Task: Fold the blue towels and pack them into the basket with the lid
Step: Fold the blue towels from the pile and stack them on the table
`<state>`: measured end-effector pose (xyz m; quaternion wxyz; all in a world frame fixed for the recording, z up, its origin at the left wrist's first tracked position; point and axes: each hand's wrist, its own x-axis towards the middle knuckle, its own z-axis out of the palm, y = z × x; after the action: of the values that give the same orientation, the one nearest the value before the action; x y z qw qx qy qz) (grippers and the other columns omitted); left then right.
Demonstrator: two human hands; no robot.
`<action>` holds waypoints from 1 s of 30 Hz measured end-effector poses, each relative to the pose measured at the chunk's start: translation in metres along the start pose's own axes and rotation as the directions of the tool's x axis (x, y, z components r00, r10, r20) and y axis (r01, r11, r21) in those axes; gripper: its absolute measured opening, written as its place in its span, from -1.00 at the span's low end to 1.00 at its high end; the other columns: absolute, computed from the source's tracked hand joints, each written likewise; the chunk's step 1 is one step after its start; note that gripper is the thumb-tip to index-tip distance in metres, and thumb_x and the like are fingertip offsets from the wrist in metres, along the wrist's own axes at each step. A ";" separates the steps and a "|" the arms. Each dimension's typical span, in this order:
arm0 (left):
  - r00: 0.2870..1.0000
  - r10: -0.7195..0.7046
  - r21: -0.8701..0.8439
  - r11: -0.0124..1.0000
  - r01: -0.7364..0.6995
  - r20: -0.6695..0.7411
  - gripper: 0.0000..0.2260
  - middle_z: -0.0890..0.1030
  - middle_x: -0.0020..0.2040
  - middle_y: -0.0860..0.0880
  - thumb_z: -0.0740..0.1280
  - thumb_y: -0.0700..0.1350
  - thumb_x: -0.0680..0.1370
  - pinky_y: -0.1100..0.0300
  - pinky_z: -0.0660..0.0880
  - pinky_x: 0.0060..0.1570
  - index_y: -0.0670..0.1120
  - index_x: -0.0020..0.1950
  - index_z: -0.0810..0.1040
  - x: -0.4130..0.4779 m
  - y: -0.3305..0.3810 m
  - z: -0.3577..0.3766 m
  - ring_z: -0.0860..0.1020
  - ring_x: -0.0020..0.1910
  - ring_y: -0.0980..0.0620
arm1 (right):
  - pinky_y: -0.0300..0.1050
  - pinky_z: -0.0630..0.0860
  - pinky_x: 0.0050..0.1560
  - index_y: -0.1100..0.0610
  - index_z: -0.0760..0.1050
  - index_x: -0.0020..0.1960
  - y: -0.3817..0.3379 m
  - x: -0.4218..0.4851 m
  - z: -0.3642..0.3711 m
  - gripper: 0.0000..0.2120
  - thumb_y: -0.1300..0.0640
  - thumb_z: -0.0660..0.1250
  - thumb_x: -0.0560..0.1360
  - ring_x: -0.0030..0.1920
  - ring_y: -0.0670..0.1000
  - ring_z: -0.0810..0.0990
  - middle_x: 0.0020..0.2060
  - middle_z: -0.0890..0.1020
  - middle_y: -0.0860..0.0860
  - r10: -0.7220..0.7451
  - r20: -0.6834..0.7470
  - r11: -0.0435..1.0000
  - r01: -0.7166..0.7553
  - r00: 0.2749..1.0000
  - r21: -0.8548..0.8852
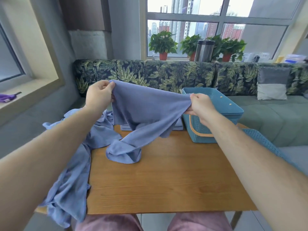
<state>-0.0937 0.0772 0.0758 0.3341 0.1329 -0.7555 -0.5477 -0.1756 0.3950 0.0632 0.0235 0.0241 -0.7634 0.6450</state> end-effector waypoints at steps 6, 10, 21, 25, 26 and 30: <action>1.000 -0.006 -0.004 1.000 0.006 -0.010 -0.83 0.50 -0.23 0.01 0.28 0.08 0.60 -0.16 0.65 -0.05 0.07 -0.17 0.49 0.014 0.028 -0.015 0.51 -0.22 -0.02 | 0.09 0.47 -0.17 0.03 0.34 -0.33 -0.043 -0.004 0.001 -0.75 0.15 0.23 0.52 -0.26 0.05 0.34 -0.31 0.35 0.12 -0.056 -0.048 0.997 0.059 0.997 0.051; 0.999 -0.010 0.071 0.997 0.008 0.033 -0.83 0.47 -0.14 -0.03 0.19 0.11 0.66 -0.04 0.66 -0.19 0.06 -0.06 0.42 0.009 0.043 -0.016 0.53 -0.17 -0.08 | 0.12 0.56 -0.10 0.08 0.50 -0.05 -0.061 -0.010 -0.005 -0.88 0.10 0.27 0.65 -0.22 0.07 0.52 -0.19 0.54 0.10 -0.052 0.037 0.978 0.044 0.998 0.204; 0.946 -0.078 -0.500 0.834 0.234 0.314 -0.94 0.58 -0.15 0.03 0.35 -0.09 0.63 0.11 0.60 -0.19 0.04 0.09 0.54 0.004 0.057 -0.025 0.56 -0.26 0.04 | 0.10 0.59 0.21 -0.02 0.66 -0.05 -0.072 -0.008 -0.028 -0.74 0.34 0.44 0.47 0.05 0.15 0.67 -0.02 0.69 0.10 -0.294 0.142 0.956 0.288 0.945 0.063; 0.958 0.005 -0.368 0.924 0.104 0.285 -0.70 0.67 -0.06 -0.01 0.40 -0.38 0.51 0.16 0.53 -0.12 0.01 0.07 0.67 -0.002 0.057 -0.019 0.61 -0.15 0.01 | 0.23 0.66 -0.02 -0.11 0.63 -0.05 -0.072 -0.003 -0.029 -0.85 0.16 0.43 0.51 -0.15 0.19 0.68 -0.15 0.66 0.15 -0.353 0.074 0.893 0.359 0.933 -0.272; 0.970 0.012 -0.282 0.958 0.059 0.242 -0.74 0.68 -0.14 0.03 0.41 -0.34 0.53 0.22 0.49 -0.21 0.03 0.00 0.69 -0.003 0.056 -0.017 0.57 -0.23 0.06 | 0.20 0.68 -0.11 -0.09 0.62 -0.02 -0.073 -0.004 -0.028 -0.88 0.13 0.41 0.53 -0.21 0.16 0.66 -0.14 0.64 0.13 -0.359 0.058 0.877 0.358 0.931 -0.320; 0.977 0.178 0.198 0.960 -0.200 0.121 -0.86 0.61 -0.27 0.10 0.38 -0.14 0.58 0.32 0.37 -0.34 0.08 -0.05 0.70 -0.001 0.053 -0.016 0.47 -0.33 0.15 | -0.08 0.65 -0.36 0.03 0.60 0.04 -0.069 -0.006 -0.022 -0.89 0.10 0.29 0.64 -0.16 0.07 0.63 0.04 0.60 0.02 -0.241 0.016 0.929 0.236 0.970 -0.284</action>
<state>-0.0737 0.0853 0.1271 0.3301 0.0665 -0.8341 -0.4368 -0.1649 0.4055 0.1345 0.1122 0.1069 -0.8392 0.5212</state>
